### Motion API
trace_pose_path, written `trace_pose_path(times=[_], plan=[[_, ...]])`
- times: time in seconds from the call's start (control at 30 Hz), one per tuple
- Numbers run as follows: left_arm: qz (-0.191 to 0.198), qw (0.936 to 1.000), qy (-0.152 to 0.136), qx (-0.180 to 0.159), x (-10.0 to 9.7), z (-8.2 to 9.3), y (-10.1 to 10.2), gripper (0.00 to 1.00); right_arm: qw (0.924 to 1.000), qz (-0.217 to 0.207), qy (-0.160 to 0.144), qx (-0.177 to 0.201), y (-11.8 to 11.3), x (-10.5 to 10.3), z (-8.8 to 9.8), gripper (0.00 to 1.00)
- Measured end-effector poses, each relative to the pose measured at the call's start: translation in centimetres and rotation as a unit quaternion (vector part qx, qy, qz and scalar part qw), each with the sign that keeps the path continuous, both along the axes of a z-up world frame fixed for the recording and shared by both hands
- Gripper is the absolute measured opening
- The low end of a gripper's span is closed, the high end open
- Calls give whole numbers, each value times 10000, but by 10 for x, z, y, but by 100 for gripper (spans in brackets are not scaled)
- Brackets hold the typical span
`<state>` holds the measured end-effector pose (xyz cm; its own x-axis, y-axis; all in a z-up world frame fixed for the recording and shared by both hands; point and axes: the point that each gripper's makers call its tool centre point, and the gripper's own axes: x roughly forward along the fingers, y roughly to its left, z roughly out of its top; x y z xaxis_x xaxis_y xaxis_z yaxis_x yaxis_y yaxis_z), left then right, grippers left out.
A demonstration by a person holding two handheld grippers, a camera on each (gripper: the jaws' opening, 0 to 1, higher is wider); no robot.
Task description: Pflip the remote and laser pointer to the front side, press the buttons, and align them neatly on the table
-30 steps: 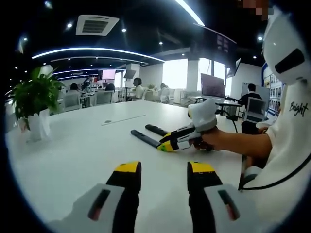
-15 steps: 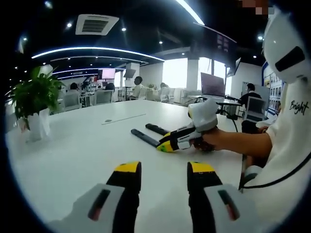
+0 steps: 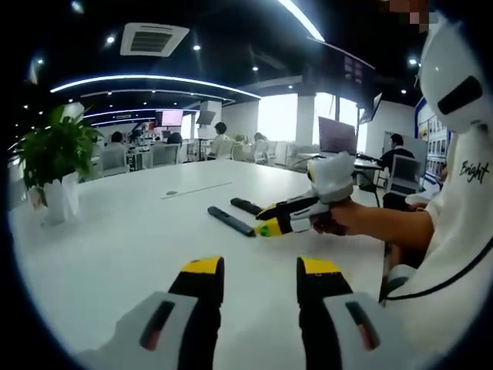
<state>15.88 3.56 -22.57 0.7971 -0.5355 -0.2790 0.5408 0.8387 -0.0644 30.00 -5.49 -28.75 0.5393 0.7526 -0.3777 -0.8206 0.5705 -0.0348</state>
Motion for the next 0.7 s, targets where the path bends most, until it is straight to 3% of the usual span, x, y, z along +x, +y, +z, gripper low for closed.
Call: trace_pose_path(times=[0.17, 0.27, 0.4, 0.47, 0.7], plan=[[35, 10000, 12, -10, 3, 0, 0, 43, 9999, 97, -73, 42, -4, -2, 10, 41], [75, 9997, -35, -220, 4, 6, -2, 44, 9998, 130, -106, 141, -7, -3, 17, 46], [132, 9995, -103, -256, 5, 10, -1, 46, 9996, 145, -105, 198, -12, -2, 21, 45], [319, 9990, -229, -201, 9, 14, 5, 45, 9995, 108, -133, 257, -22, -1, 28, 45], [507, 9982, -273, -168, 14, 17, 13, 46, 9987, 96, -348, 350, -47, -3, 46, 46]])
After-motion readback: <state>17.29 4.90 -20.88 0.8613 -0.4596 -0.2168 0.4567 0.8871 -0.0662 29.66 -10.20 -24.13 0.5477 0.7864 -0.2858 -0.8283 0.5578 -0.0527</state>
